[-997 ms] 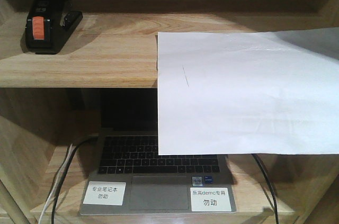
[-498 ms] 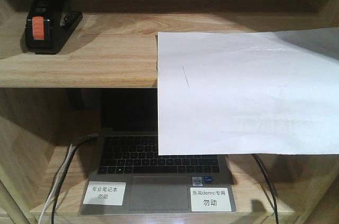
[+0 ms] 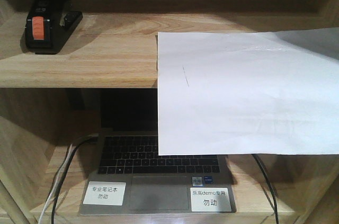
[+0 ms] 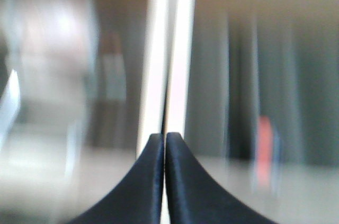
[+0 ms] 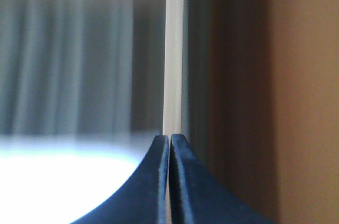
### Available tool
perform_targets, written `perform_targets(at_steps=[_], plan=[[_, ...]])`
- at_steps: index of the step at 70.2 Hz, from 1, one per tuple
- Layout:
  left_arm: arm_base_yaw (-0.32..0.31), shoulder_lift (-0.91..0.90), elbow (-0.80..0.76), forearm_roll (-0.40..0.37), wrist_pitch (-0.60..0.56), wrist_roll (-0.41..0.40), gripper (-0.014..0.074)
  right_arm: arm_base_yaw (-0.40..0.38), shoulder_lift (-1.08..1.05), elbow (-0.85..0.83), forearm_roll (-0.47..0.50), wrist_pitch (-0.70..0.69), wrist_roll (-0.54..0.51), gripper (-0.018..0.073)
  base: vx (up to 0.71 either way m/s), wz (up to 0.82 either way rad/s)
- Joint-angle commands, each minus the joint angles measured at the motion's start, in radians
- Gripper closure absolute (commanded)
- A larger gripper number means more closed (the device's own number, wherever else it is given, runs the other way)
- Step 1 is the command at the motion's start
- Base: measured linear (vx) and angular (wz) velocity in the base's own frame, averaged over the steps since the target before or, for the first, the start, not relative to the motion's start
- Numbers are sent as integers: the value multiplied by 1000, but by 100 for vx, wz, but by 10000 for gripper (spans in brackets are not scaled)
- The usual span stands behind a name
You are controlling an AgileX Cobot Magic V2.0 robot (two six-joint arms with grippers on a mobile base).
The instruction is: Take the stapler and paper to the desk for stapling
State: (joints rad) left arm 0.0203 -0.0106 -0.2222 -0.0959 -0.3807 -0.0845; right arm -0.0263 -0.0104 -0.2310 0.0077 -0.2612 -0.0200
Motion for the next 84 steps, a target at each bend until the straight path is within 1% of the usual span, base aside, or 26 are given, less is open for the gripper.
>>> perform_targets(at_steps=[1,12,21,31,36,43,48,52,60,66,69,75,78,80,84], plan=[[-2,28,-164,-28,18,6,603,-6,16,-140,-2,-74,-11,565,0,0],[-2,128,-430,-28,171,6,603,-6,119,-380,-2,-10,-5,565,0,0],[-2,244,-641,-28,305,6,603,-6,229,-570,0,110,-4,565,0,0],[-2,377,-833,-28,493,6,584,-6,378,-777,0,324,0,565,0,0],[-2,427,-883,-28,548,7,559,-6,442,-865,0,464,0,565,0,0],[-2,484,-897,-26,577,16,485,-6,518,-924,0,614,0,561,0,0],[-2,517,-897,-26,615,16,409,-6,551,-930,0,670,0,559,0,0],[-2,541,-897,-24,648,16,330,-6,580,-930,0,721,0,552,0,0],[-2,572,-897,-24,721,16,169,-6,614,-930,0,773,0,511,0,0],[-2,588,-897,-18,779,16,43,-6,623,-930,0,791,0,438,0,0],[-2,590,-897,-18,800,16,-4,-6,624,-930,1,794,0,377,0,0],[-2,592,-897,-18,824,16,-87,-6,624,-930,1,794,0,223,0,0],[-2,592,-897,-18,829,16,-120,-6,624,-930,1,793,0,106,0,0],[-2,592,-897,-17,831,16,-130,-6,624,-930,1,794,0,29,0,0],[-2,592,-897,-17,833,16,-132,-6,624,-930,1,794,0,-92,0,0]])
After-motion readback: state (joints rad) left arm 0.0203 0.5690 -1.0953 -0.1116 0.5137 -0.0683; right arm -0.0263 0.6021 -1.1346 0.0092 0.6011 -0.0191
